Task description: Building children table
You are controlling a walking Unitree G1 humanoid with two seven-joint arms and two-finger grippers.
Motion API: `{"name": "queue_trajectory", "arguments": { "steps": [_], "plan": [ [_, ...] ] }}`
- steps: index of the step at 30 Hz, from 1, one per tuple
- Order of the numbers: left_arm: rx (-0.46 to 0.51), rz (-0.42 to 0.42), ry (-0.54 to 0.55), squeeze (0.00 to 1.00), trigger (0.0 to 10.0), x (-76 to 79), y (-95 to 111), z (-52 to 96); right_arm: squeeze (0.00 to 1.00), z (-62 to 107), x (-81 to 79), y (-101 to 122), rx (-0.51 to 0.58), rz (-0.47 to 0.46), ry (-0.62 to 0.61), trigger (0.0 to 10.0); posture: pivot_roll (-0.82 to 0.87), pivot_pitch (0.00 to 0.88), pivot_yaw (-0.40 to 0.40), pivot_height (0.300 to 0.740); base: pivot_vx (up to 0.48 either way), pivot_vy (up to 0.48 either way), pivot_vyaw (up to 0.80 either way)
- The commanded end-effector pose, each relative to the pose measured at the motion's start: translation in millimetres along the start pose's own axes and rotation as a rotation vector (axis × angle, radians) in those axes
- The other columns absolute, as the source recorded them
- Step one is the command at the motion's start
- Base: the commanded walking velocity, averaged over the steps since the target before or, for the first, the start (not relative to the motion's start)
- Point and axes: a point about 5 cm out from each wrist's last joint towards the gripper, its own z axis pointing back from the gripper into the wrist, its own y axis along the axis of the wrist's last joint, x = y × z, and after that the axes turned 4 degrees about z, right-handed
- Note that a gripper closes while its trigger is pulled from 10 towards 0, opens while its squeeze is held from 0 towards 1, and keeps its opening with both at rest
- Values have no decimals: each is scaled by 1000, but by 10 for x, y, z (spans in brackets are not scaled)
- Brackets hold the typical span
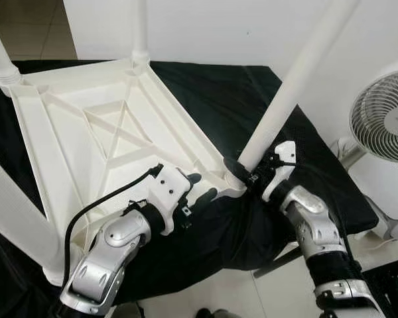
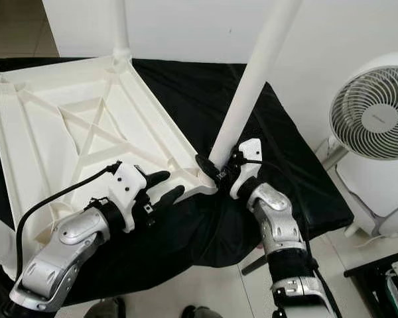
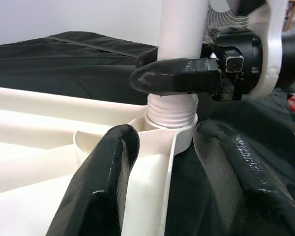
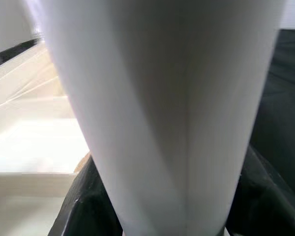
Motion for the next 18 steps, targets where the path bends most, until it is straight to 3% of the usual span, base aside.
{"name": "queue_trajectory", "arguments": {
  "steps": [1, 2, 6, 8, 11, 15, 16, 17, 18],
  "plan": [
    [-9, 18, -4, 0, 10000, 47, -21, -3, 0, 80, -33, -47, -21, -17, -125, 10000, 120, 148, -115, 740, 0, 0, 0],
    [-13, 19, -8, 0, 10000, 55, -26, 2, 0, 85, -127, -61, -24, -18, -199, 10000, 118, 150, -114, 740, 0, 0, 0],
    [-18, 20, -14, 0, 10000, 63, -32, 10, 0, 87, -253, -64, -23, -38, -309, 10000, 118, 149, -115, 740, 0, 0, 0],
    [-19, 16, -14, 0, 10000, 51, -32, 5, 0, 85, -292, -80, -44, -38, -467, 10000, 117, 148, -117, 740, 0, 0, 0],
    [-19, 14, -12, 0, 10000, 43, -28, 2, 0, 89, -326, -85, -56, -35, -547, 10000, 119, 148, -119, 740, 0, 0, 0],
    [-18, 16, -11, 0, 10000, 46, -28, 2, 0, 82, -393, -87, -54, -47, -543, 10000, 118, 145, -120, 740, 0, 0, 0],
    [-18, 17, -13, 0, 10000, 52, -29, 1, 584, 89, -395, -76, -52, -49, -538, 10000, 114, 141, -120, 740, 0, 0, 0],
    [-18, 17, -13, 0, 10000, 52, -29, 1, 584, 89, -395, -76, -52, -49, -538, 10000, 114, 141, -120, 740, 0, 0, 0],
    [-16, 18, -15, 0, 10000, 60, -30, -4, 1000, 99, -376, -68, -43, -61, -519, 10000, 116, 136, -122, 740, 0, 0, 0]
  ]
}}
